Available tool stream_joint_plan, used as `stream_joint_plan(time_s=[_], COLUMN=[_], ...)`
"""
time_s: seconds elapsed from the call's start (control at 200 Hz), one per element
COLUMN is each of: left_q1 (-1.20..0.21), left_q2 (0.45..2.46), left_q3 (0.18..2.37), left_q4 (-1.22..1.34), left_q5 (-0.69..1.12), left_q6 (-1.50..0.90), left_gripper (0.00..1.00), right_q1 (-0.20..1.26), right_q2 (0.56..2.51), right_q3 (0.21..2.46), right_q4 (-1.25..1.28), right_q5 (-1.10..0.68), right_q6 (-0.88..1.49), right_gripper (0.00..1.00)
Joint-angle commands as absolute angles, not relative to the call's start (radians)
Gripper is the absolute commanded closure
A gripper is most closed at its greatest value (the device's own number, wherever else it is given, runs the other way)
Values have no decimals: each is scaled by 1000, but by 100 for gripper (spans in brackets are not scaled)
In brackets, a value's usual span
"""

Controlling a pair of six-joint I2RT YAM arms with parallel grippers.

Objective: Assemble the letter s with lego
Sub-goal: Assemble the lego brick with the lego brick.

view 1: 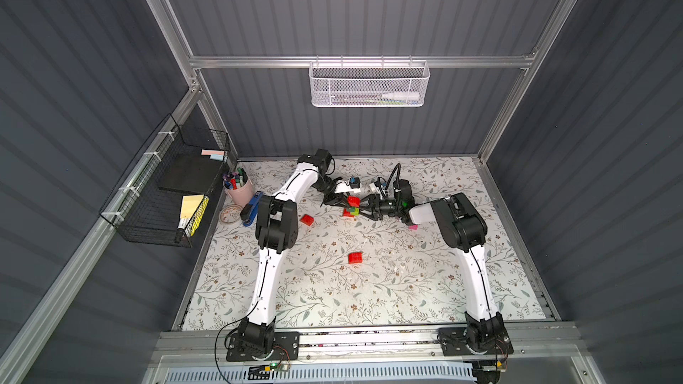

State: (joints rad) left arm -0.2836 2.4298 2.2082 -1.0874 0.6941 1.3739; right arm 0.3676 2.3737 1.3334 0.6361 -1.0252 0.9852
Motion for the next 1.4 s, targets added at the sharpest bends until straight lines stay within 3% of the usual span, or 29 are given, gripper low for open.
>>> stream_joint_plan(time_s=[0.0,0.39,1.396], left_q1=[-293,-298,-298], left_q2=[2454,2471,2442], left_q3=[2178,2177,2190], left_q4=[-1080,-1097,-1063], left_q5=[627,580,650], left_q6=[1389,1403,1390], left_gripper=[62,67,53], right_q1=[362,362,365], right_q2=[2441,2446,2440], right_q3=[1279,1277,1279], right_q4=[427,456,517], right_q5=[-949,-959,-991], right_q6=[968,982,994], right_gripper=[43,43,37])
